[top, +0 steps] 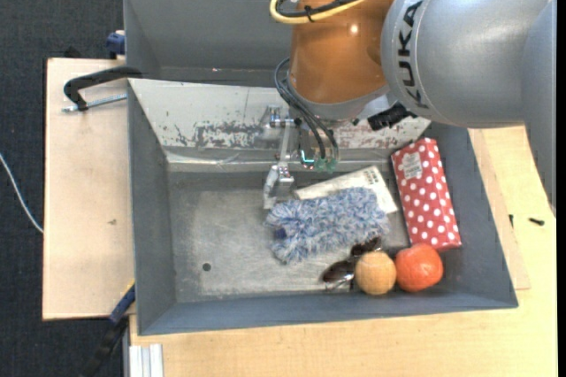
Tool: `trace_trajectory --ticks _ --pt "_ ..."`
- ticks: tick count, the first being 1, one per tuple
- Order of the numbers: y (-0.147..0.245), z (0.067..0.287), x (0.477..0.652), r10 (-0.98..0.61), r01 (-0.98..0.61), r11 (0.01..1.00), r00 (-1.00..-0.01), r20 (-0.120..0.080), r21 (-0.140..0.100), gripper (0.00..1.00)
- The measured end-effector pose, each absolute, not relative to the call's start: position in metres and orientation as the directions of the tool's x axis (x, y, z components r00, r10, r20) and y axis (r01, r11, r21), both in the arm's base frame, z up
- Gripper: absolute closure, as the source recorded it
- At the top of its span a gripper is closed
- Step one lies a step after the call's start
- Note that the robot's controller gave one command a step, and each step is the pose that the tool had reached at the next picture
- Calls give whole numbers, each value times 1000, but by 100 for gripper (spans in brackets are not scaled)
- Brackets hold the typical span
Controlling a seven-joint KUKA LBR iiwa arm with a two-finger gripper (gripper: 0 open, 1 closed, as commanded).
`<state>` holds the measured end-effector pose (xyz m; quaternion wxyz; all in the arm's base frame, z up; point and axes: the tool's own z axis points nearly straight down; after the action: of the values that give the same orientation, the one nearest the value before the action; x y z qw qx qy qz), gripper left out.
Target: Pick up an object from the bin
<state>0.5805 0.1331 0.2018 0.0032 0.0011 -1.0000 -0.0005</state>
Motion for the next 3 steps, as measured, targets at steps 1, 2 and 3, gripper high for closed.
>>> trace_trajectory --ticks 1,2,3 --pt "133 207 582 -1 -1 1000 -1000 -2 2 0" --pt "114 184 585 -109 -109 994 -994 -11 4 0" --pt "83 160 557 -241 -241 970 -970 12 0 0"
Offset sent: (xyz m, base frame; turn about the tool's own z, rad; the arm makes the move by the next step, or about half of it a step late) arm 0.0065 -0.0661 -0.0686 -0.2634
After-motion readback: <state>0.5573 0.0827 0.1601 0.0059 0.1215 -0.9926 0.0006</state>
